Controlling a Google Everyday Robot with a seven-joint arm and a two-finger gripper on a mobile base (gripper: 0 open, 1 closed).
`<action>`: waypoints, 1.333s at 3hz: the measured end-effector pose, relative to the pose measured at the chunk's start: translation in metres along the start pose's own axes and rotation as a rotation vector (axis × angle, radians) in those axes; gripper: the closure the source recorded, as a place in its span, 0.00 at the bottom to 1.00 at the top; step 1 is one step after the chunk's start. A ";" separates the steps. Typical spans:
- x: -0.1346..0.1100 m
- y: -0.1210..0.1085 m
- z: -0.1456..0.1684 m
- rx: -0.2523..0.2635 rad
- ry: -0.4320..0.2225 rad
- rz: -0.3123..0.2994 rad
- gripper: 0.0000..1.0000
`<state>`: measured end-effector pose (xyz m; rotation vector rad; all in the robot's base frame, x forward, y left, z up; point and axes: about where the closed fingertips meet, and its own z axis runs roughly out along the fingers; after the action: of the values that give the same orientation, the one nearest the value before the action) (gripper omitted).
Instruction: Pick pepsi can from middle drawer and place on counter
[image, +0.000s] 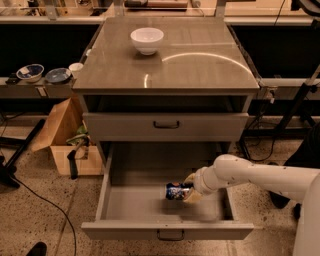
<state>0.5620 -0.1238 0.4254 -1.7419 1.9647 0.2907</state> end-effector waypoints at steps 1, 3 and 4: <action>-0.030 -0.016 -0.034 0.046 0.008 -0.031 1.00; -0.102 -0.063 -0.131 0.142 0.078 -0.107 1.00; -0.102 -0.063 -0.131 0.142 0.078 -0.107 1.00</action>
Offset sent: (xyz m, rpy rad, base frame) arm 0.0444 0.0150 0.1719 -0.1086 -0.1564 -0.0014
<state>0.6011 -0.1073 0.5976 -1.7822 1.8880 0.0466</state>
